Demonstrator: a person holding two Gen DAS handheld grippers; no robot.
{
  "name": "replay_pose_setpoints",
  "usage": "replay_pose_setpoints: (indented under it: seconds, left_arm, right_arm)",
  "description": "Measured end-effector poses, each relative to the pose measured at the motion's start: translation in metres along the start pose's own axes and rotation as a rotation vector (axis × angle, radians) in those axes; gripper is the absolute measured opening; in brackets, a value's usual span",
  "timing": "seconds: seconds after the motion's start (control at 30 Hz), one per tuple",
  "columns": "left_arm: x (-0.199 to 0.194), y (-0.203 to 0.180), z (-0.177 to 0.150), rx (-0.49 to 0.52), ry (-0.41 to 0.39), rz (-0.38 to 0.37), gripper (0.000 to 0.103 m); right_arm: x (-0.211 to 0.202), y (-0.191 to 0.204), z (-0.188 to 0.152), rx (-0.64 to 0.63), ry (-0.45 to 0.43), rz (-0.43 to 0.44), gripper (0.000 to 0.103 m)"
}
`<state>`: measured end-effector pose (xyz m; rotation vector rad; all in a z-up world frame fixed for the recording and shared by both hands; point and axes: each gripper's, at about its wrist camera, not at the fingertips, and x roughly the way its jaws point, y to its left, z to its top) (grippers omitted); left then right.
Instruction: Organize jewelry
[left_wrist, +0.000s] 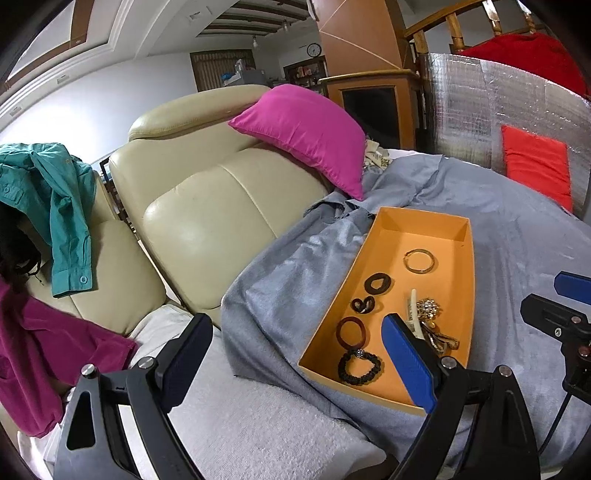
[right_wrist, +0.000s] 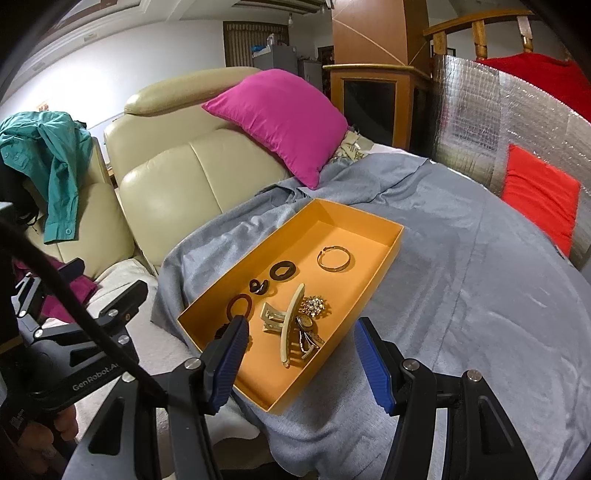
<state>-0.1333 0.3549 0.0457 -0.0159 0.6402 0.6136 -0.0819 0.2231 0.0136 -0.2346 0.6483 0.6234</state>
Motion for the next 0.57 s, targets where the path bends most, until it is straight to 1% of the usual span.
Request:
replay_pose_setpoints:
  seconds: [0.4, 0.47, 0.57]
  left_arm:
    - [0.009, -0.007, -0.001, 0.018, 0.020, 0.053, 0.093]
    - [0.006, -0.013, 0.001, 0.022, 0.008, 0.040, 0.093]
    - [-0.001, -0.037, 0.008, 0.058, -0.019, -0.025, 0.093]
  right_arm:
    - [0.020, -0.009, 0.001, 0.013, 0.015, 0.061, 0.063]
    - [0.018, -0.018, -0.001, 0.031, 0.009, 0.064, 0.063]
    - [0.008, -0.044, -0.006, 0.066, -0.009, 0.040, 0.063]
